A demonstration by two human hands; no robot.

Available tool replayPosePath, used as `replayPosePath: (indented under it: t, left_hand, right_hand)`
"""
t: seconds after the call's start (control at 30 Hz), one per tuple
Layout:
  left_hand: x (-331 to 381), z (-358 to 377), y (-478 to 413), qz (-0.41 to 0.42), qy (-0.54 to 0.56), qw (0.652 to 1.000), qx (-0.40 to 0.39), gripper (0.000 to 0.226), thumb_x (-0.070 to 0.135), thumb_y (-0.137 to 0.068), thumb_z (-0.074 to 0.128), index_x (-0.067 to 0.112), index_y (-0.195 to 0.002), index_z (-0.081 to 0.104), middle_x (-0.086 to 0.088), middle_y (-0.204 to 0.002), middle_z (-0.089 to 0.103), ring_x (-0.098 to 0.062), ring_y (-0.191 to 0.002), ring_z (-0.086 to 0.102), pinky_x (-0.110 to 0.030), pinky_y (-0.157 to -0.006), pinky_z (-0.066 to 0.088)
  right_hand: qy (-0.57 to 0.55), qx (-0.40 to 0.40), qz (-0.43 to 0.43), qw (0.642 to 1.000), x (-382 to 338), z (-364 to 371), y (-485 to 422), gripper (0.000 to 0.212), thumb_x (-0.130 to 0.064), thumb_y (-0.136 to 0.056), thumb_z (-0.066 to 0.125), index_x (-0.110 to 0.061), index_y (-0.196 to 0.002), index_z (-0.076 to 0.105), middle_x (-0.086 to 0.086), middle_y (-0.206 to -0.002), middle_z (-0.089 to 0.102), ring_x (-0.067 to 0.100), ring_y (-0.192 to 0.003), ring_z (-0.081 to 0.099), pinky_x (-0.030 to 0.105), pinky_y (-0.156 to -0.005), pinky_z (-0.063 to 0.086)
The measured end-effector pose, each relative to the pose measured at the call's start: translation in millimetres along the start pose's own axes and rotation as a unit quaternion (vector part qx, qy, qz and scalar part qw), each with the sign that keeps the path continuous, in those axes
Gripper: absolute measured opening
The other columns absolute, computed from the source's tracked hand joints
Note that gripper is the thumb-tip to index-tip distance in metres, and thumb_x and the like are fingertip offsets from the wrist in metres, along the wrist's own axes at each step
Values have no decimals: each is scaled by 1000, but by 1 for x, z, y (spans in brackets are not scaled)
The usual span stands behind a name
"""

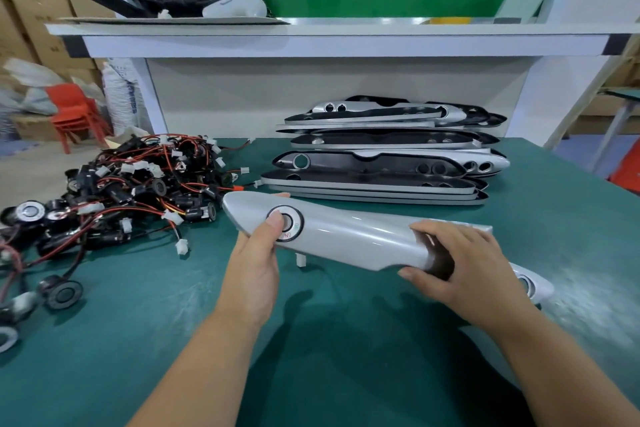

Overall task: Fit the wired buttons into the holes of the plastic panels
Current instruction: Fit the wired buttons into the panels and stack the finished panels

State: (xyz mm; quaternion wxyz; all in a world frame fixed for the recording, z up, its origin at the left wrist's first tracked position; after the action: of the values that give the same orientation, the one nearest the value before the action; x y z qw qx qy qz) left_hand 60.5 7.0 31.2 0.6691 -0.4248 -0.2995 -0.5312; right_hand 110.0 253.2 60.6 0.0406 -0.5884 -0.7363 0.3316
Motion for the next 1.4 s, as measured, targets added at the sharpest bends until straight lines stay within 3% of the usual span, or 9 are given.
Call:
replayPosePath:
  t: [0.1,0.2,0.3,0.47,0.63,0.77,0.87,1.03,1.4]
  left_hand:
    - [-5,12,6,-6,-32,999,-42,36,37,-75,67,24,-109,62,12,-106,72,-1,-105,64,-21,-89,44]
    - [-7,27,14,-17,-51,993,-103,64,58,-64,78,23,-115,62,5,-119,68,-8,-114,60,-18,-91,47]
    - [-2,30,16,-12,-38,992,-117,69,57,-77,67,15,-130,52,-5,-133,59,-16,-127,51,-35,-108,39]
    - [0,31,17,-4,-62,992,-110,57,42,-94,34,1,-132,48,-12,-132,58,-22,-128,50,-39,-111,35]
    - [2,28,19,1,-85,994,-72,62,48,-79,55,5,-123,55,-17,-121,64,-28,-116,59,-40,-99,45]
    - [7,17,10,8,-72,996,-51,38,42,-67,70,28,-103,68,-5,-106,70,-19,-97,66,-28,-81,52]
    - [6,9,3,-2,-95,995,-37,41,26,-64,76,32,-101,61,9,-84,70,-14,-85,64,-36,-84,50]
    - [-2,3,6,-62,-162,985,-9,42,39,-51,80,40,-86,58,-21,-97,62,-30,-85,60,-58,-93,47]
    - [-18,-6,4,-147,-189,970,-34,30,7,-79,73,23,-100,58,-3,-87,69,-16,-74,67,-34,-79,56]
  right_hand:
    - [-50,12,-43,998,-34,-6,-9,65,-60,-72,61,-27,-127,56,-21,-113,52,15,-110,55,42,-98,40]
    - [-91,6,-133,987,-88,-2,-20,57,-54,-82,56,-32,-134,49,-15,-126,55,11,-115,53,44,-97,42]
    - [-107,15,-189,976,-119,3,-27,44,-37,-87,62,-27,-129,56,-8,-131,56,14,-118,54,42,-97,43]
    - [-118,53,-145,981,-120,5,-31,45,-45,-80,64,-17,-114,66,-7,-121,63,14,-109,58,38,-92,46]
    - [-87,144,-101,981,-126,2,-26,51,-48,-65,74,-6,-92,64,0,-101,70,24,-90,66,36,-78,49]
    - [-89,26,-97,991,-120,11,-30,54,-48,-67,78,-12,-104,61,-5,-111,64,20,-100,60,41,-86,46]
    - [-128,-75,4,989,-94,18,-35,55,-63,-72,61,-34,-118,52,-22,-112,56,5,-106,51,29,-92,39]
    - [-55,-188,75,978,-69,41,-29,61,-72,-70,55,-44,-124,47,-20,-124,54,7,-115,47,32,-102,34]
    - [-79,-125,72,986,-63,47,-24,45,-52,-75,70,-39,-116,56,-20,-115,60,5,-108,50,25,-97,36]
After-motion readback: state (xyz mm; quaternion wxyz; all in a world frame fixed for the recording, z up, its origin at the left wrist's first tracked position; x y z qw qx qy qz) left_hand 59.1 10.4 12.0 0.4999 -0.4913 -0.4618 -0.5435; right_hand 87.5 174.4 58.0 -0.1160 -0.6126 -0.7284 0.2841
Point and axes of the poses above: each hand's wrist, its own y-axis away from the middle knuckle, its own z-axis out of the palm, x = y × z, the point moved 8 cm from there along -y, towards the middle knuckle
